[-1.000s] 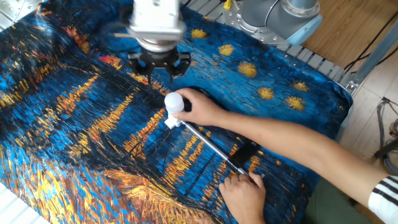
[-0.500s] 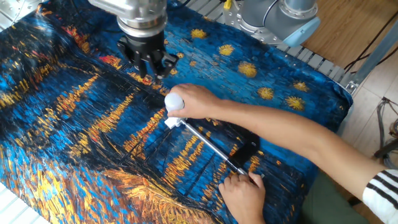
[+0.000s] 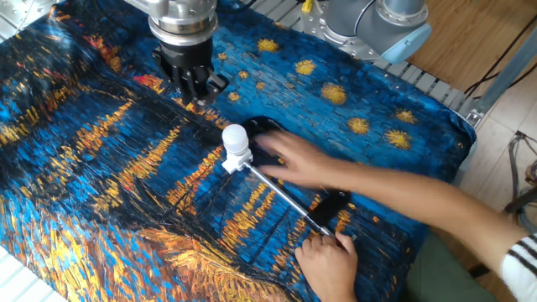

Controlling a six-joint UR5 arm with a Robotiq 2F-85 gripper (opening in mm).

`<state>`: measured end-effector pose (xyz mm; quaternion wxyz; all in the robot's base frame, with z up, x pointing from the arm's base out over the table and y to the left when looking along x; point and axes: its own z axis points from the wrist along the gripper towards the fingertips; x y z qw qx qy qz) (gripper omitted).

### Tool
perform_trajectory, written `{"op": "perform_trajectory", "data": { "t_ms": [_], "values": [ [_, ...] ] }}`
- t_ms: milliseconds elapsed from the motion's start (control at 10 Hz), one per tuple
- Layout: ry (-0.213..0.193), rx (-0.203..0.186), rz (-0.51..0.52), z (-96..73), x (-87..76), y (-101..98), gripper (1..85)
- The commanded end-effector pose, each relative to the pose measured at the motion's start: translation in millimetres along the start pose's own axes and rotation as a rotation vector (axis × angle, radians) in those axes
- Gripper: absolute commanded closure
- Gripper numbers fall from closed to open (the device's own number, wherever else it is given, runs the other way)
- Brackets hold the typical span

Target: Install the light bulb by rotating it

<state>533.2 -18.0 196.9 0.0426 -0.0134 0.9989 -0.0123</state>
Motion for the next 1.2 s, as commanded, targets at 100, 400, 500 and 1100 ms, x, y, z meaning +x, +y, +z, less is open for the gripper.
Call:
{"op": "perform_trajectory", "data": {
  "t_ms": [100,400,500,1100],
  "values": [
    [0.027,-0.006,0.050,4.1,0.3,2.7,63.0],
    [0.024,-0.009,0.080,14.5,-8.4,4.5,73.3],
    [0.020,-0.019,0.112,16.1,-10.8,7.4,79.0],
    [0.026,-0.013,0.108,23.9,-13.6,8.4,84.7]
  ]
}}
